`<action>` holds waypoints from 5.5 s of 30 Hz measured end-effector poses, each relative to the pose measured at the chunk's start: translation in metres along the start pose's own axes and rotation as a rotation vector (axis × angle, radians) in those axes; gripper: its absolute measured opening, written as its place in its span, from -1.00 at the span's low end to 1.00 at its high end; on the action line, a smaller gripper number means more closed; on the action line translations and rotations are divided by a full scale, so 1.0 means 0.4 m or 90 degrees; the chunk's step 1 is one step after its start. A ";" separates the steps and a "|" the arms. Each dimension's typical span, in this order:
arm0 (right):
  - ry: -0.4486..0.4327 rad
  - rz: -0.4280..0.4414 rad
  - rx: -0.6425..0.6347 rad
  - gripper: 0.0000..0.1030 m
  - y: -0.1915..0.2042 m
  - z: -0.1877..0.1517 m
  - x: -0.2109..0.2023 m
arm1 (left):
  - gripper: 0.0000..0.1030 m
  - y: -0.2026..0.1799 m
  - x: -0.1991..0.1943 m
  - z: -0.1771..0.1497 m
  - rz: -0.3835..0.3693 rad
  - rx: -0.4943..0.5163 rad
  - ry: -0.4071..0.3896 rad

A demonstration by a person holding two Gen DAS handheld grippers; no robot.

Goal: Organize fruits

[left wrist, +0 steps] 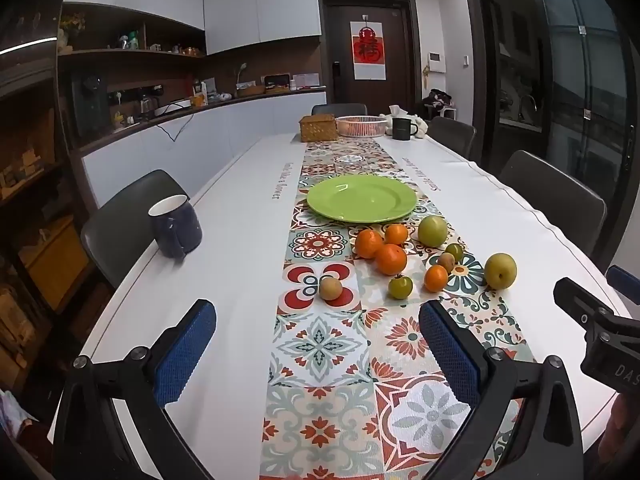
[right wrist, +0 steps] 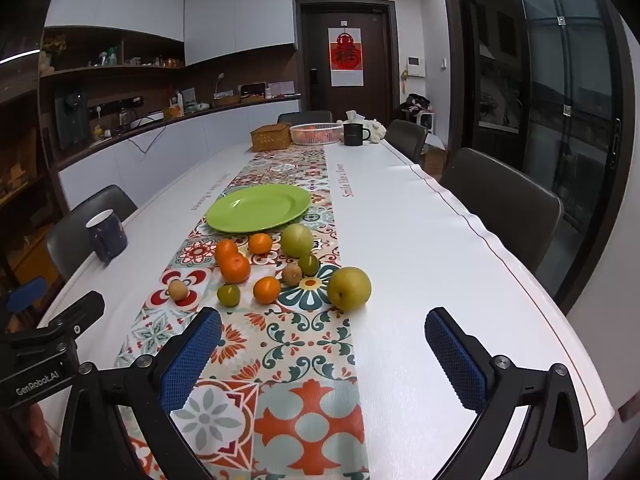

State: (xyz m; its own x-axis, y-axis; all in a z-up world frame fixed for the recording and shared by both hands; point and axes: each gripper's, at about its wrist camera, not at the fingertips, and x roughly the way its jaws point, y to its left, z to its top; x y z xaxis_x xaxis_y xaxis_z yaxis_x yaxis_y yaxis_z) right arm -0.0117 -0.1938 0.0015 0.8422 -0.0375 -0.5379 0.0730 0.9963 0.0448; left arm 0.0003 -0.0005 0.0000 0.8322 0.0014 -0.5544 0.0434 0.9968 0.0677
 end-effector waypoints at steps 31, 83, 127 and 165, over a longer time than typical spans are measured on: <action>-0.002 0.007 0.004 0.99 -0.003 0.000 -0.002 | 1.00 0.002 -0.023 0.000 -0.020 -0.004 -0.022; -0.006 0.005 -0.001 0.99 0.004 0.002 -0.015 | 1.00 0.008 -0.019 -0.002 -0.019 -0.006 -0.022; 0.142 0.015 -0.048 0.48 -0.042 0.026 0.323 | 0.21 -0.143 0.370 0.032 -0.118 0.067 0.152; 0.177 0.057 -0.051 -0.01 -0.027 0.063 0.381 | -0.43 -0.148 0.403 0.094 -0.169 0.071 0.181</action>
State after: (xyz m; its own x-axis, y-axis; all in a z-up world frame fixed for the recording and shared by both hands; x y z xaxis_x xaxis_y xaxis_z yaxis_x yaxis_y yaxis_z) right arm 0.1291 -0.2123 -0.0598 0.6641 0.0626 -0.7451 -0.0470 0.9980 0.0419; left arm 0.1528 -0.0622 -0.0623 0.5993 -0.2169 -0.7706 0.3084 0.9508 -0.0278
